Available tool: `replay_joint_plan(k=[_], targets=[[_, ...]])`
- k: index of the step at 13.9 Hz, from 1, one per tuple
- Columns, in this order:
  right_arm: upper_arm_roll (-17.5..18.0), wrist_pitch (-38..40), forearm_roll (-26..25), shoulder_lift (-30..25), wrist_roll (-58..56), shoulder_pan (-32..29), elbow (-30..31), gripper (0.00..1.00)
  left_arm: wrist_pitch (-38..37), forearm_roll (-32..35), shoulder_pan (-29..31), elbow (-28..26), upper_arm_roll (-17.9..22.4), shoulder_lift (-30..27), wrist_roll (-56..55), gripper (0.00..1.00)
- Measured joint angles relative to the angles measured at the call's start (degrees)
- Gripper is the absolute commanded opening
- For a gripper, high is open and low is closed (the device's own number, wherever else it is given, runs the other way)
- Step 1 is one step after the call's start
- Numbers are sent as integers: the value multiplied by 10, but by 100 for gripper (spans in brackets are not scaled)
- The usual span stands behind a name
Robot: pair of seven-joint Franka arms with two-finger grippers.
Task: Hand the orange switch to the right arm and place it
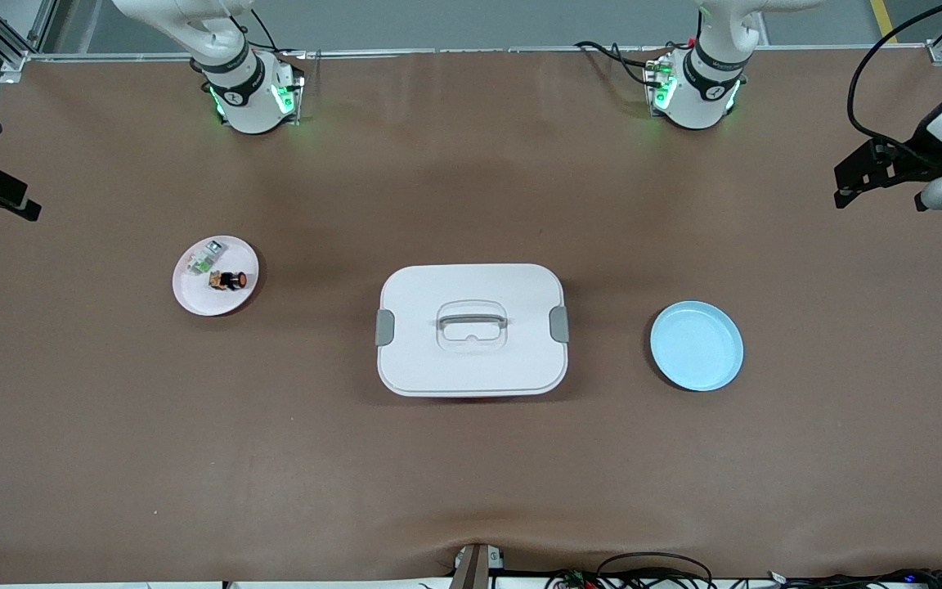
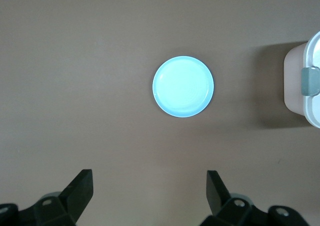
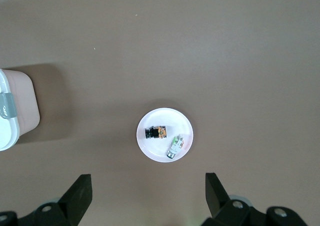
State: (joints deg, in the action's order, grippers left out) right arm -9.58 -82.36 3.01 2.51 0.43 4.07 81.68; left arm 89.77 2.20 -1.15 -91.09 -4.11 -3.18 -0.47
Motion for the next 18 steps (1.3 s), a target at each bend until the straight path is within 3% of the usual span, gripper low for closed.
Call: replay_joint_plan(k=[18], targets=[[0, -17, 0, -5, 1, 1, 0, 100, -1, 0, 0, 9, 2, 6, -17, 100]])
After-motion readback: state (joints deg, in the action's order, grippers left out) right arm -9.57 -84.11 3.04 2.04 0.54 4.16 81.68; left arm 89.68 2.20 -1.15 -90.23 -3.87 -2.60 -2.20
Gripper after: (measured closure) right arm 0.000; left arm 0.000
